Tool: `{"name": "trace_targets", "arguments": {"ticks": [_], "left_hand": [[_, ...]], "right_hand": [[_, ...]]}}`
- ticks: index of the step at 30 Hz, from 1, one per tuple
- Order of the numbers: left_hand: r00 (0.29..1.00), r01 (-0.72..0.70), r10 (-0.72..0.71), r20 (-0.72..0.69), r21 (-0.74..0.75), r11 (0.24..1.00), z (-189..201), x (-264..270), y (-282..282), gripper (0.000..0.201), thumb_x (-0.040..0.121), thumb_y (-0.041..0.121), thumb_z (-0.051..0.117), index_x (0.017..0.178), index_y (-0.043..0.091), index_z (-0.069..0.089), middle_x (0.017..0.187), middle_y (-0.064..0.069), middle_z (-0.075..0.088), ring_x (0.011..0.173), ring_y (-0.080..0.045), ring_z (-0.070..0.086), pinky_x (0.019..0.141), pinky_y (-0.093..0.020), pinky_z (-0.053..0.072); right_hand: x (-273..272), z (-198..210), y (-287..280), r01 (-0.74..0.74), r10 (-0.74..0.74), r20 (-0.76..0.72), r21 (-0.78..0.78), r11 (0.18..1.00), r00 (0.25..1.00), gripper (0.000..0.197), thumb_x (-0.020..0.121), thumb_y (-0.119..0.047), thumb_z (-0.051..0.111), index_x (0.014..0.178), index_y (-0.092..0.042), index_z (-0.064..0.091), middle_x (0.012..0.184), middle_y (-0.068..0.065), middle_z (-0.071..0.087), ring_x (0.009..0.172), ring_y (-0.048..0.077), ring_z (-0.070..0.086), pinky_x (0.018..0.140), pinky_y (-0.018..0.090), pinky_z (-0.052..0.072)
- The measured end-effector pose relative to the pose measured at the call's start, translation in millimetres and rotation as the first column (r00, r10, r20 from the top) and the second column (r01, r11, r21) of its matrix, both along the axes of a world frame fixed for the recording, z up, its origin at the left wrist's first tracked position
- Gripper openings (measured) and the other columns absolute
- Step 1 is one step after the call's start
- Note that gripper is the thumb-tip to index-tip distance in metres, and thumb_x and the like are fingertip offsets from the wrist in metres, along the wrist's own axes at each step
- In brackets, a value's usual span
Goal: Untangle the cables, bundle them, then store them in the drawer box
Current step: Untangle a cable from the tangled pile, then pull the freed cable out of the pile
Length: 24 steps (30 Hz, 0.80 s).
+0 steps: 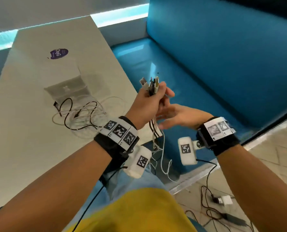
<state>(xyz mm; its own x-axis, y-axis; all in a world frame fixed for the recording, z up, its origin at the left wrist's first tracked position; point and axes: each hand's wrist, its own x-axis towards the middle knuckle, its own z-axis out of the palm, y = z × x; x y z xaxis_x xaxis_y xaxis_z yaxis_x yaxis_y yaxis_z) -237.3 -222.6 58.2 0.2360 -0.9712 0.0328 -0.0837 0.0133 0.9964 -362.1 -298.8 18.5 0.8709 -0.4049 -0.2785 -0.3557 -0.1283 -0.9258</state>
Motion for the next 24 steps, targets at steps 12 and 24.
{"name": "trace_targets", "arguments": {"ticks": [12,24], "left_hand": [[0.982,0.102,-0.068,-0.177,0.191,0.976,-4.7,-28.9,-20.2,0.053,0.1,0.047,0.04,0.057,0.021,0.021,0.047,0.004,0.017,0.043,-0.014,0.013,0.043,-0.024,0.019],[0.987,0.158,-0.147,-0.069,0.205,0.966,2.1,-24.3,-11.9,0.052,0.098,0.039,0.047,0.056,0.022,0.022,0.05,0.001,0.018,0.041,-0.012,0.013,0.047,-0.029,0.01]], "right_hand": [[-22.1,-125.7,9.1,0.411,-0.406,-0.158,0.001,0.911,0.9,0.048,0.081,-0.031,0.074,0.052,-0.022,0.037,0.047,-0.005,0.038,0.049,0.016,0.042,0.061,0.035,0.042],[-23.1,-184.0,13.1,0.333,-0.465,-0.458,-0.341,0.879,0.758,0.03,0.082,-0.022,0.067,0.061,-0.021,0.046,0.06,0.0,0.048,0.06,0.02,0.047,0.051,0.025,0.036]]}}
